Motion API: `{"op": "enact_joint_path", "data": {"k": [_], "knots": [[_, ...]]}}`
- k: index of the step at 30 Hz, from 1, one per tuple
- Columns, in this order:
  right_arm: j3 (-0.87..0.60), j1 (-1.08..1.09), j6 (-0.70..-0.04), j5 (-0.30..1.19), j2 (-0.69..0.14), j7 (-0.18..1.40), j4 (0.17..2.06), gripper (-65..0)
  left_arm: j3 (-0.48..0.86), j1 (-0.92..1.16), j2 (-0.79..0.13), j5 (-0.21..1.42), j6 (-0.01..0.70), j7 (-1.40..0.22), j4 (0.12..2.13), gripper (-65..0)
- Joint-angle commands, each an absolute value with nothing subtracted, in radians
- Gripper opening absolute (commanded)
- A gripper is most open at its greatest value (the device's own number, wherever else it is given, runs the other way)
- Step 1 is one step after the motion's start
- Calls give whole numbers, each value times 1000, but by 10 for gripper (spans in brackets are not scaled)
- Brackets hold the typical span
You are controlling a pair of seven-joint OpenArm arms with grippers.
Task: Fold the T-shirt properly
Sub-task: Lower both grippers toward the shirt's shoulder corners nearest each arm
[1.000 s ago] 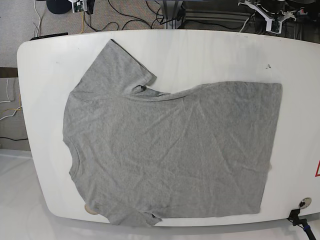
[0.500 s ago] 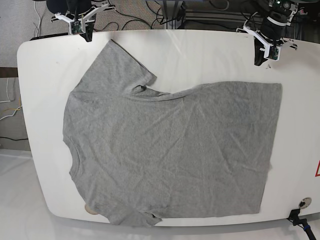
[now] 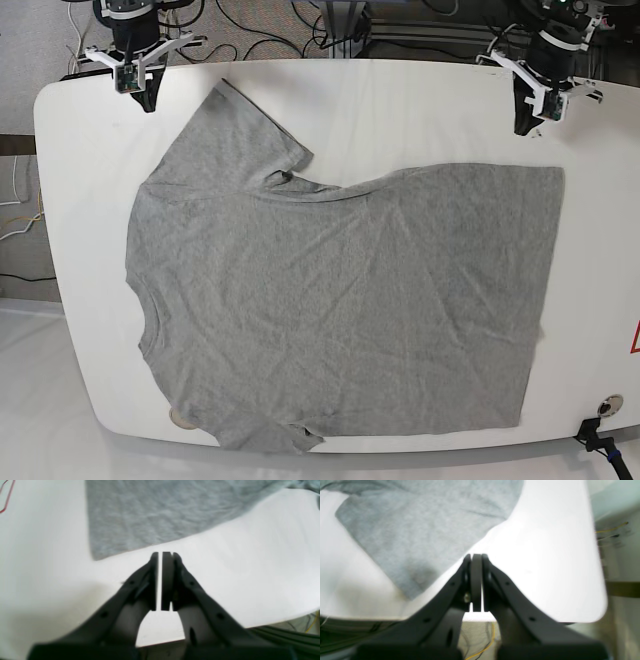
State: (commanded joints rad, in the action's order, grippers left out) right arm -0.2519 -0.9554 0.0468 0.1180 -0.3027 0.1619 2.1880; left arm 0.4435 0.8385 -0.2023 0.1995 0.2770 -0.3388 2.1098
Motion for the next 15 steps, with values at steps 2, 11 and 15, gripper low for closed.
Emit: {"op": "enact_joint_path", "data": {"k": [2, 11, 15], "knots": [[-261, -946, 45, 119, -301, 167, 2188, -650, 491, 833, -203, 240, 280, -376, 2104, -650], [-247, -860, 29, 127, -277, 175, 2179, -592, 490, 741, -231, 338, 283, -431, 2080, -468], [-244, -836, 3, 129, -270, 181, 2178, -478, 482, 676, -245, 405, 286, -478, 2046, -377]]}}
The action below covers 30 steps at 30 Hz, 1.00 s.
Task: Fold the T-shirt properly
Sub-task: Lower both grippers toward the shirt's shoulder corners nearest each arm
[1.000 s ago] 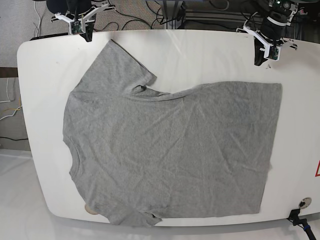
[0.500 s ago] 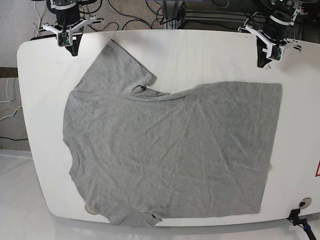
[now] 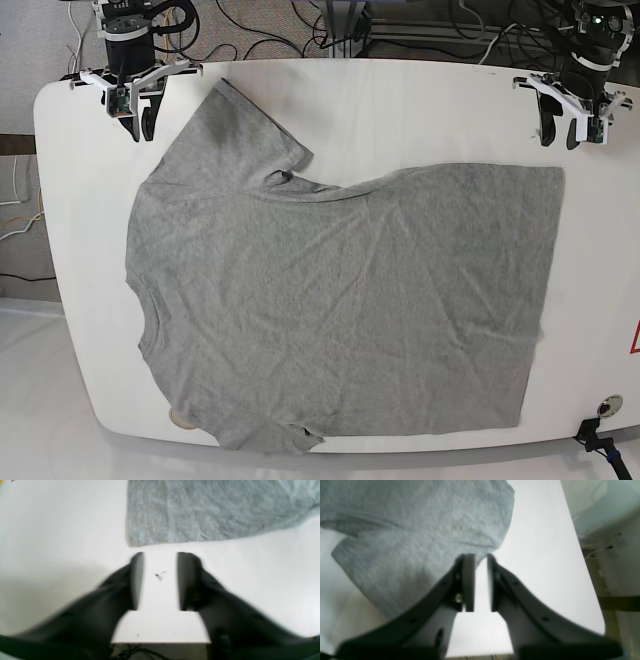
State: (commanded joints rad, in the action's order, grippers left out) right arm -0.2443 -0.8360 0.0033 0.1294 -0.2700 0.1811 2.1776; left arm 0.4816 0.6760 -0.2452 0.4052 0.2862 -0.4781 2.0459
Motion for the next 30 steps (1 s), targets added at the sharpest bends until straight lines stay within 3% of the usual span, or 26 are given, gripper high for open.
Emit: {"op": "enact_joint_path", "data": {"k": [5, 6, 13, 18, 30], "knots": [[-245, -822, -35, 168, -272, 219, 2157, -386, 473, 603, -249, 456, 288, -517, 1974, -421], [-249, -822, -12, 143, -267, 184, 2177, -434, 470, 605, -252, 473, 291, -483, 1991, -393], [-246, -785, -63, 213, -256, 281, 2146, -426, 480, 555, -252, 497, 296, -444, 1985, -386], [-239, -740, -88, 298, -242, 408, 2137, -426, 485, 498, -252, 519, 301, -427, 1980, -331], [-197, -680, -128, 453, -180, 450, 1994, -431, 504, 411, -246, 629, 311, -451, 1899, -315]]}}
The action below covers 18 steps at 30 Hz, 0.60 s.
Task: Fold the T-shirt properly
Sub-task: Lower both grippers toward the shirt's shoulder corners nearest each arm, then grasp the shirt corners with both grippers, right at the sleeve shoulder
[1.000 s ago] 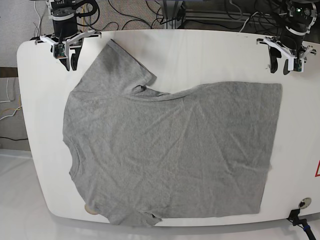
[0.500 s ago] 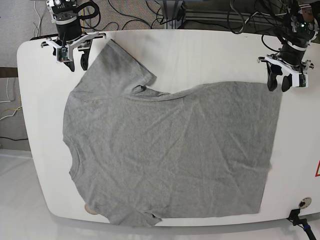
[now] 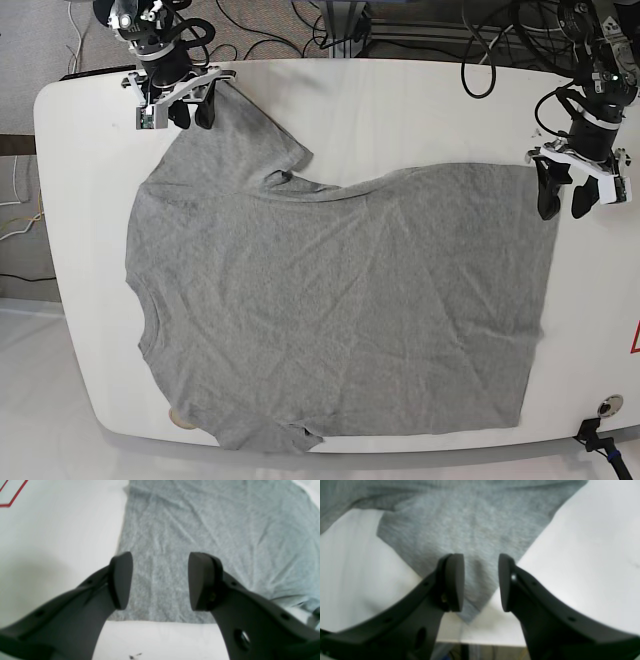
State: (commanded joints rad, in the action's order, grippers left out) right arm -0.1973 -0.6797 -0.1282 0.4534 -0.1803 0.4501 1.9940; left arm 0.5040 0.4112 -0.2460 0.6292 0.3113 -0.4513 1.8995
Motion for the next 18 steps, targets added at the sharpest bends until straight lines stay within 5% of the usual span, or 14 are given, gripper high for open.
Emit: {"op": "enact_joint_path", "data": {"k": [18], "knots": [[-198, -638, -129, 483, -185, 344, 1762, -429, 536, 413, -242, 635, 310, -453, 1902, -313]]}}
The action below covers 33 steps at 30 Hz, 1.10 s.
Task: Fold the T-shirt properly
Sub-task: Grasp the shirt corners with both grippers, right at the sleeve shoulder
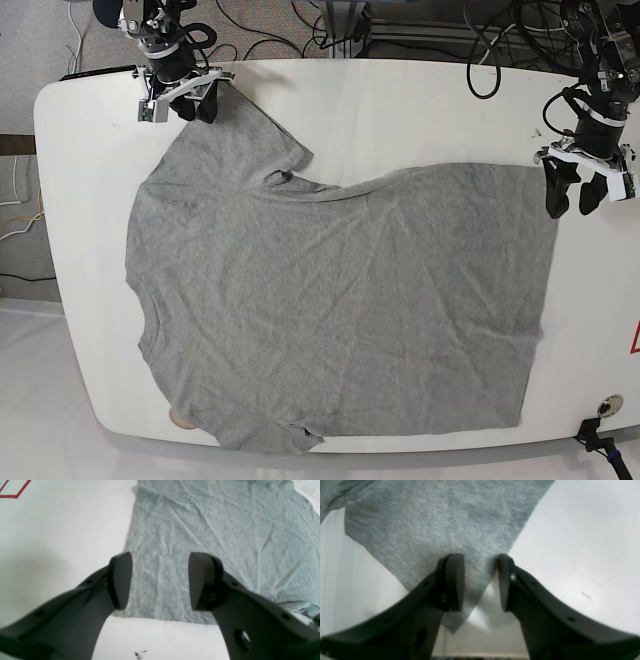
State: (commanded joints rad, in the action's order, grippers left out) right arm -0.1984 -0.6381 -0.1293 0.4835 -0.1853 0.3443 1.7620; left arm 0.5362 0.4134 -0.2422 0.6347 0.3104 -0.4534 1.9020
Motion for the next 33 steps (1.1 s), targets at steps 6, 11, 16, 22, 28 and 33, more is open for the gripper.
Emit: {"op": "enact_joint_path", "data": {"k": [6, 11, 16, 22, 28, 33], "knots": [[-197, -623, -130, 498, -186, 328, 1716, -427, 541, 411, -242, 645, 315, -459, 1892, -314], [-201, -629, -140, 479, -183, 327, 1737, -432, 538, 413, -237, 634, 306, -458, 1870, -311], [-201, -630, -137, 482, -183, 324, 1735, -440, 537, 411, -237, 633, 309, -465, 1850, -312], [-204, -622, -136, 484, -181, 328, 1717, -481, 539, 417, -238, 632, 307, -464, 1851, -313], [-197, -587, -137, 483, -182, 332, 1685, -536, 537, 416, -240, 630, 309, -463, 1854, -311], [-144, -532, -140, 478, -181, 341, 1677, -592, 531, 421, -243, 630, 309, -464, 1857, -312]]}}
